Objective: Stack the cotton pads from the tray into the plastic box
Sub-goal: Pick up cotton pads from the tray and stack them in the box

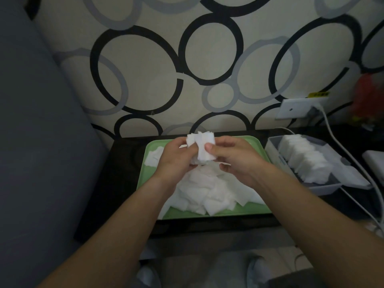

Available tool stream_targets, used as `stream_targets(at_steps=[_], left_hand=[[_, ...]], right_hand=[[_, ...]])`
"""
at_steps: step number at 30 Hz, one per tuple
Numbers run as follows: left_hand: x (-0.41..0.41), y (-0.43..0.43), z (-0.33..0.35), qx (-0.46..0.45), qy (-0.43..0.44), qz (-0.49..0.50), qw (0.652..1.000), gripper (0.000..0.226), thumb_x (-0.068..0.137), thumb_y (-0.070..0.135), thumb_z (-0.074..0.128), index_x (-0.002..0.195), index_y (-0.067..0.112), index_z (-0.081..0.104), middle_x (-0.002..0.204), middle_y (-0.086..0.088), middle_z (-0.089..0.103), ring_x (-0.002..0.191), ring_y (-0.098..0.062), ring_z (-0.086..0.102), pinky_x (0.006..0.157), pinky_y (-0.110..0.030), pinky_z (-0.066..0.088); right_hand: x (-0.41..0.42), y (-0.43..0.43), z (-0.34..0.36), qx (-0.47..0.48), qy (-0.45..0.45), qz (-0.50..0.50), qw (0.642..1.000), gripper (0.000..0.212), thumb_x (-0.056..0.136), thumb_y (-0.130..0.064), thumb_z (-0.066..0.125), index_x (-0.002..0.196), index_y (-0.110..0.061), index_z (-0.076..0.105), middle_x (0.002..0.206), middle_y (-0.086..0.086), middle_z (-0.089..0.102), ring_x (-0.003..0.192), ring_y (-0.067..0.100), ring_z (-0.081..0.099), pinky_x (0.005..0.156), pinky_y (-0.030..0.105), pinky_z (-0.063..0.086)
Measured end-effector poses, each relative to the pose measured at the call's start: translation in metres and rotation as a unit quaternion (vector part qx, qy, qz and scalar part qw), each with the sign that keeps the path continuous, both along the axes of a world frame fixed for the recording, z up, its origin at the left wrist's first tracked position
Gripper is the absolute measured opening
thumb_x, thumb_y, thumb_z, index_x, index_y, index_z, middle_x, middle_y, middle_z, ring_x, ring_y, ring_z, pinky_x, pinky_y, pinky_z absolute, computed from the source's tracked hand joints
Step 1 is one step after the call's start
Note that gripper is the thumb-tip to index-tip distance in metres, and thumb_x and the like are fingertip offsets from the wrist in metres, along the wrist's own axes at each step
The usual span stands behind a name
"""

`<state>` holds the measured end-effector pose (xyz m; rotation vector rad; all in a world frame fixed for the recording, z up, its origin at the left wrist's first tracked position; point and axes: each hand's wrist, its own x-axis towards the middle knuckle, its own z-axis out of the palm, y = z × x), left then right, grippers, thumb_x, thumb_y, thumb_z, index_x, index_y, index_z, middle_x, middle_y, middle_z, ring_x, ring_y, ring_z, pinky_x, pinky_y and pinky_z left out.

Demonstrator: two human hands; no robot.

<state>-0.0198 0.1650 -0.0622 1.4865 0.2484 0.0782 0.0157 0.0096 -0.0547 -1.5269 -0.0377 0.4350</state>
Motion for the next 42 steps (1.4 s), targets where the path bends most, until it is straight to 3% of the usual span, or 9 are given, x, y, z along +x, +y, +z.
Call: stream_targets(at_steps=[3, 7, 10, 15, 18, 26, 33, 38, 42], left_hand=[[0.0, 0.0, 0.002, 0.003, 0.013, -0.016, 1.0, 0.02, 0.096, 0.014, 0.055, 0.109, 0.02, 0.069, 0.11, -0.009, 0.073, 0.099, -0.023, 0.072, 0.073, -0.028, 0.06], [0.0, 0.001, 0.009, -0.07, 0.057, -0.003, 0.996, 0.03, 0.099, 0.043, 0.055, 0.11, 0.019, 0.069, 0.105, -0.008, 0.075, 0.095, -0.023, 0.073, 0.072, -0.033, 0.061], [-0.003, 0.003, 0.004, -0.017, 0.011, -0.026, 0.999, 0.032, 0.091, 0.032, 0.071, 0.119, 0.017, 0.067, 0.109, -0.005, 0.075, 0.1, -0.02, 0.073, 0.072, -0.026, 0.059], [0.003, 0.014, -0.003, 0.01, 0.025, 0.054, 0.998, 0.037, 0.091, 0.016, 0.071, 0.126, 0.011, 0.063, 0.116, -0.008, 0.069, 0.102, -0.022, 0.069, 0.067, -0.025, 0.059], [0.004, 0.022, -0.008, 0.016, 0.033, 0.055, 0.998, 0.032, 0.091, 0.017, 0.07, 0.122, 0.011, 0.066, 0.114, -0.01, 0.07, 0.101, -0.022, 0.069, 0.07, -0.028, 0.06], [0.003, 0.024, -0.011, -0.005, 0.04, 0.05, 0.998, 0.035, 0.09, 0.017, 0.072, 0.124, 0.01, 0.064, 0.117, -0.009, 0.068, 0.101, -0.022, 0.069, 0.069, -0.027, 0.061], [0.002, 0.027, -0.012, -0.022, 0.046, 0.047, 0.998, 0.037, 0.09, 0.017, 0.073, 0.125, 0.012, 0.063, 0.119, -0.009, 0.067, 0.102, -0.023, 0.069, 0.07, -0.029, 0.062], [0.003, 0.022, -0.013, -0.01, 0.055, 0.041, 0.998, 0.035, 0.089, 0.018, 0.074, 0.123, 0.013, 0.064, 0.116, -0.007, 0.068, 0.102, -0.023, 0.07, 0.073, -0.03, 0.062], [0.002, 0.008, -0.012, -0.011, 0.045, 0.014, 0.999, 0.026, 0.088, 0.018, 0.075, 0.113, 0.015, 0.068, 0.109, -0.006, 0.073, 0.096, -0.02, 0.071, 0.069, -0.028, 0.061]], right_hand=[[-0.002, 0.004, 0.0, -0.033, -0.026, -0.017, 0.999, 0.03, 0.08, -0.026, 0.08, 0.104, -0.009, 0.07, 0.095, 0.005, 0.074, 0.077, 0.014, 0.063, 0.072, 0.031, 0.043], [-0.002, 0.005, 0.001, -0.09, -0.091, -0.026, 0.991, 0.025, 0.079, -0.029, 0.081, 0.076, -0.014, 0.061, 0.071, 0.0, 0.061, 0.06, 0.009, 0.054, 0.052, 0.016, 0.042], [0.003, 0.005, -0.003, -0.147, -0.136, -0.013, 0.98, 0.033, 0.082, -0.036, 0.078, 0.07, -0.012, 0.058, 0.064, -0.002, 0.056, 0.057, 0.009, 0.054, 0.054, 0.018, 0.043], [0.016, -0.014, -0.021, -0.329, -0.27, 0.1, 0.899, 0.005, 0.089, -0.019, 0.067, 0.09, -0.02, 0.072, 0.088, -0.008, 0.065, 0.071, 0.001, 0.058, 0.072, 0.024, 0.044], [0.018, -0.021, -0.03, -0.459, -0.261, 0.214, 0.822, 0.032, 0.08, -0.014, 0.073, 0.106, -0.032, 0.068, 0.102, -0.006, 0.05, 0.082, 0.003, 0.051, 0.078, 0.026, 0.045], [0.017, -0.016, -0.029, -0.494, -0.298, 0.228, 0.784, 0.039, 0.072, -0.031, 0.078, 0.109, -0.037, 0.069, 0.107, -0.008, 0.048, 0.101, 0.012, 0.048, 0.089, 0.033, 0.046], [0.017, -0.019, -0.023, -0.404, -0.302, 0.123, 0.854, 0.002, 0.086, -0.017, 0.068, 0.087, -0.019, 0.069, 0.098, -0.002, 0.061, 0.09, 0.017, 0.06, 0.078, 0.028, 0.047], [0.01, -0.021, 0.001, -0.15, -0.174, -0.001, 0.973, 0.029, 0.089, -0.005, 0.059, 0.062, -0.014, 0.055, 0.069, 0.008, 0.054, 0.067, 0.019, 0.054, 0.069, 0.034, 0.044], [0.002, -0.017, 0.01, 0.06, -0.027, 0.073, 0.995, 0.015, 0.094, 0.001, 0.054, 0.096, 0.0, 0.069, 0.077, 0.015, 0.061, 0.067, 0.023, 0.057, 0.063, 0.032, 0.041]])
